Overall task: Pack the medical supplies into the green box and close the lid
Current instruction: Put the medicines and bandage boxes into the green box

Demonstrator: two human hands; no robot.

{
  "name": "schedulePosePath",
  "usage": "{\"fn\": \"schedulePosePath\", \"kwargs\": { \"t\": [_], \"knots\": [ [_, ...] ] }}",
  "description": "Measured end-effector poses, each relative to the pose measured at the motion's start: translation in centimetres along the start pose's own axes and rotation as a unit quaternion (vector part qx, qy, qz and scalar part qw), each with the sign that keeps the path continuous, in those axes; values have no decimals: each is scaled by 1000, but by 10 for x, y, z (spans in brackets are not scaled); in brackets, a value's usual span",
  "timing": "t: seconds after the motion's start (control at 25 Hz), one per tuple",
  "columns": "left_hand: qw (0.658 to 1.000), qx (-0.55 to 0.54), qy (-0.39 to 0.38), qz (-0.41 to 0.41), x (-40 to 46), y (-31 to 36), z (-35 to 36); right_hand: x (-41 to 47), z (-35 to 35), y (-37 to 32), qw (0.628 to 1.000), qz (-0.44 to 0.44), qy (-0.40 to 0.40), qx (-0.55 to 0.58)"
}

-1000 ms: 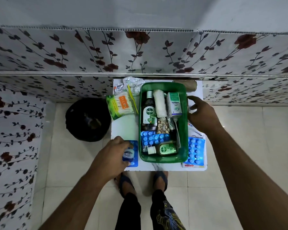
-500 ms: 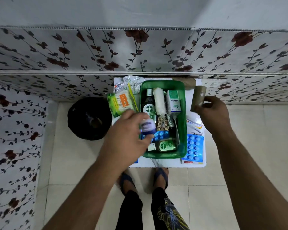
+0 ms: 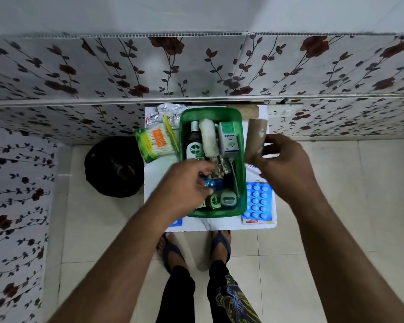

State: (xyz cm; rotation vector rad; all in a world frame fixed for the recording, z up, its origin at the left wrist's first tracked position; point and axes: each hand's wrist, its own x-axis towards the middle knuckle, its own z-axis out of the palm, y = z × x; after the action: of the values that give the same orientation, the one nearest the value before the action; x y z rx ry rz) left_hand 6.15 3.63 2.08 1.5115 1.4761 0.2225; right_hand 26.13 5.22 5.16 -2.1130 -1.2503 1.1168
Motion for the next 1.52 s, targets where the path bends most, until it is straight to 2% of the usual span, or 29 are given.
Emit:
{"fn": "schedulePosePath", "kwargs": {
  "t": [0.08, 0.12, 0.2, 0.32, 0.4, 0.72, 0.76, 0.84, 0.92, 0.96, 1.04, 1.16, 1.4, 1.52],
  "knots": [
    [987, -87, 130, -29, -14, -14, -36, -20, 22, -12, 998, -9, -64, -21],
    [977, -93, 187, -44, -20, -26, -48, -29, 38, -15, 993, -12, -101, -55],
    [966, -68, 233, -89, -29, -51, -58, -39, 70, -11, 979, -13, -157, -132],
    [968, -52, 201, -142, -36, -84, -48, -42, 103, -3, 960, -18, -190, -203],
    [971, -42, 180, -154, -39, -100, -39, -40, 114, 0, 953, -18, -181, -241],
    [969, -27, 162, -185, -38, -117, -17, -38, 103, -8, 964, -18, -137, -228],
    [967, -22, 165, -192, -37, -118, -15, -36, 89, -11, 974, -17, -108, -198],
    [963, -12, 158, -219, -36, -121, -8, -26, 53, -12, 991, -15, 3, -129],
    [961, 18, 141, -238, -36, -123, -1, -7, 22, 5, 988, 2, 98, -120],
    [960, 32, 137, -242, -35, -123, 2, 5, 15, 19, 985, 18, 100, -136],
    [959, 51, 141, -243, -33, -120, 9, 30, 14, 49, 981, 38, 45, -182],
    [956, 62, 154, -241, -29, -119, 13, 50, 27, 72, 968, 9, -18, -250],
    [953, 20, 158, -257, -30, -113, 9, 52, 44, 83, 957, -23, -21, -289],
    [958, -26, 167, -231, -37, -105, -4, 53, 39, 82, 956, -15, -18, -292]
  ]
}}
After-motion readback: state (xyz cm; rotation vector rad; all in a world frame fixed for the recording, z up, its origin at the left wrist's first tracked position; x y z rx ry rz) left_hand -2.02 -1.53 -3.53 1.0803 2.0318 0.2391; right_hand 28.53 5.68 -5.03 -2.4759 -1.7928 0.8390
